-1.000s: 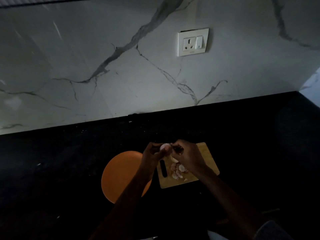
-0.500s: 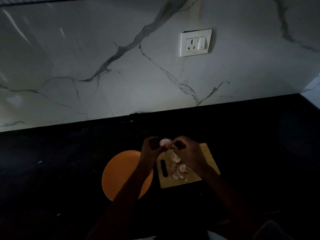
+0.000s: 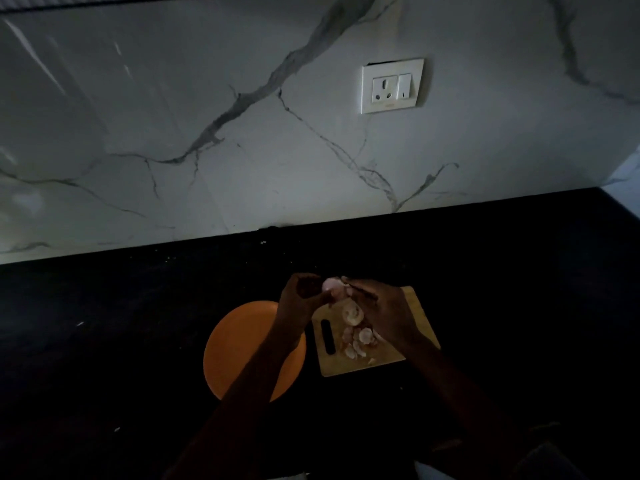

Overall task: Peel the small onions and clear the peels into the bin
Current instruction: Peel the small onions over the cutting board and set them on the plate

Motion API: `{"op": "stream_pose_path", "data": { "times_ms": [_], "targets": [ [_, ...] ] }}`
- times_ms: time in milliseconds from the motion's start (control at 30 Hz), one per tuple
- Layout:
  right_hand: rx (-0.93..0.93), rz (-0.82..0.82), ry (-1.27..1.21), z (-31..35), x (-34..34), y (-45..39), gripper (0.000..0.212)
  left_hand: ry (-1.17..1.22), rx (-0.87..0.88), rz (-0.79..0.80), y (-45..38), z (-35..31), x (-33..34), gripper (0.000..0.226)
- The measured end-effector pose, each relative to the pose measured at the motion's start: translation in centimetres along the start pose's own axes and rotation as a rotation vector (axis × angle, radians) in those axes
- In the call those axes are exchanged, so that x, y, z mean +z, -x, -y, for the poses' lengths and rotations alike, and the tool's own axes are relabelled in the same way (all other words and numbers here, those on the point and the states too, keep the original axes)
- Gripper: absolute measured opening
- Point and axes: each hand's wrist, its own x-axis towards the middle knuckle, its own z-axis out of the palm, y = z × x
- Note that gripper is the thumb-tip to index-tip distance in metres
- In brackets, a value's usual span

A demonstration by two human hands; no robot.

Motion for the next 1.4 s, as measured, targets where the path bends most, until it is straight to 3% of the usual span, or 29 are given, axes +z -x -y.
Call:
{"op": "stream_pose_path", "data": {
  "times_ms": [133,300,567,767,833,933,1067,1133,1400],
  "targets": [
    [0.011,-0.071,0.067,-0.1,0.4,0.0,0.017,0.015,0.016,0.015,0.4,-0.3,0.1,0.046],
    [0.06,-0.102,0.07,-0.1,0.4,-0.3,0.011,0.045,0.016,0.058,1.2,-0.3,0.3,0.069],
    [0.299,-0.129,-0.097,0.3,-0.2,-0.8,0.018,0.072,-0.031,0.112,1.3,-0.4,-0.1,0.039],
    [0.273,0.351,0.311,-2.8,-1.4,0.0,0.026,0.246,-0.104,0.158,2.0,-1.2,-1.0,0.022],
    [0.208,0.423,0.352,-3.5,-1.5,0.6,0.029,0.269,-0.151,0.16,1.9,-1.4,-1.4,0.021],
    [0.108,0.354,0.327,-3.3,-1.6,0.7,0.029,0.276,-0.203,0.113,1.7,-1.7,-1.5,0.018],
    [0.155,0.265,0.188,-1.2,-1.5,-0.4,0.044,0.173,-0.206,0.12,1.4,-2.2,-0.8,0.034],
    [0.136,0.254,0.113,-0.2,-1.0,-0.8,0.046,0.126,-0.203,0.135,1.5,-2.5,-0.3,0.032],
    [0.185,0.179,0.084,0.8,-0.3,-1.2,0.033,-0.003,-0.103,0.163,1.6,-3.1,0.3,0.018]
  ]
}}
